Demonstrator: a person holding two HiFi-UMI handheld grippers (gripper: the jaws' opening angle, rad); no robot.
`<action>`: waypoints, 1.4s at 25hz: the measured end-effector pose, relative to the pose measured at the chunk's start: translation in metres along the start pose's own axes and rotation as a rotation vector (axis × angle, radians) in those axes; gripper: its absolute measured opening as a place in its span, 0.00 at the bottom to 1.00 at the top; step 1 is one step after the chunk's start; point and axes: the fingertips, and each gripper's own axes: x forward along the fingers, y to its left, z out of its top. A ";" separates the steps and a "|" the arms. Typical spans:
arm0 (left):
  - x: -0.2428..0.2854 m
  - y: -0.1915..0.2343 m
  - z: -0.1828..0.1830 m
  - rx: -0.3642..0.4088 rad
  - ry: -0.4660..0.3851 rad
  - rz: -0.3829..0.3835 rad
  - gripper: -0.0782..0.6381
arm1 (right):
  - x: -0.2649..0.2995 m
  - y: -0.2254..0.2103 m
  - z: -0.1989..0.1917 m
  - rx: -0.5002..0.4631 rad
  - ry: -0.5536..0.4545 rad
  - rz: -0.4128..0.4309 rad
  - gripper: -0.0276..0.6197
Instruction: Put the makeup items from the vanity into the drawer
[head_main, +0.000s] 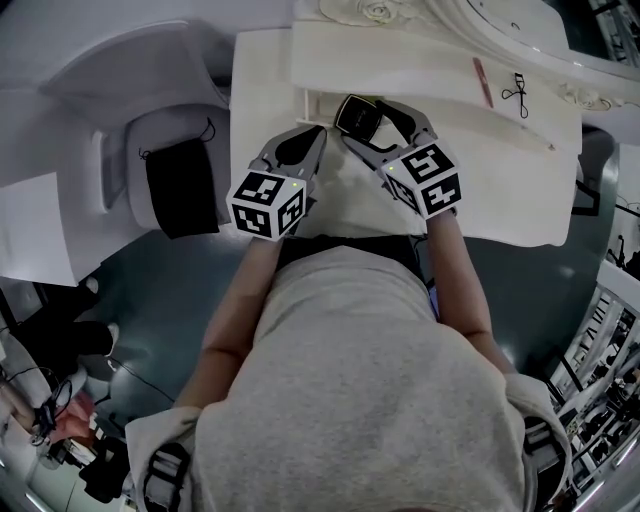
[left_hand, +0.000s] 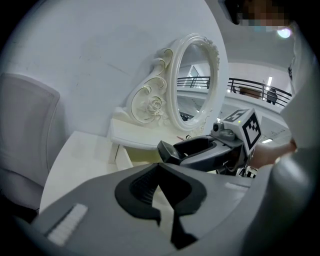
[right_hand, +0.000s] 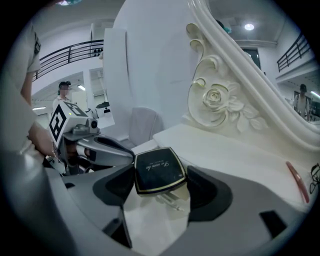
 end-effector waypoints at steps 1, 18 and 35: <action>0.001 0.001 0.000 0.000 0.003 -0.006 0.12 | 0.002 0.000 0.000 0.008 0.008 0.002 0.54; 0.009 -0.001 -0.005 -0.026 0.032 -0.071 0.12 | 0.011 -0.004 -0.010 0.106 0.178 0.061 0.54; 0.007 0.001 -0.004 -0.053 0.018 -0.077 0.12 | 0.023 -0.014 -0.005 0.334 0.160 0.018 0.54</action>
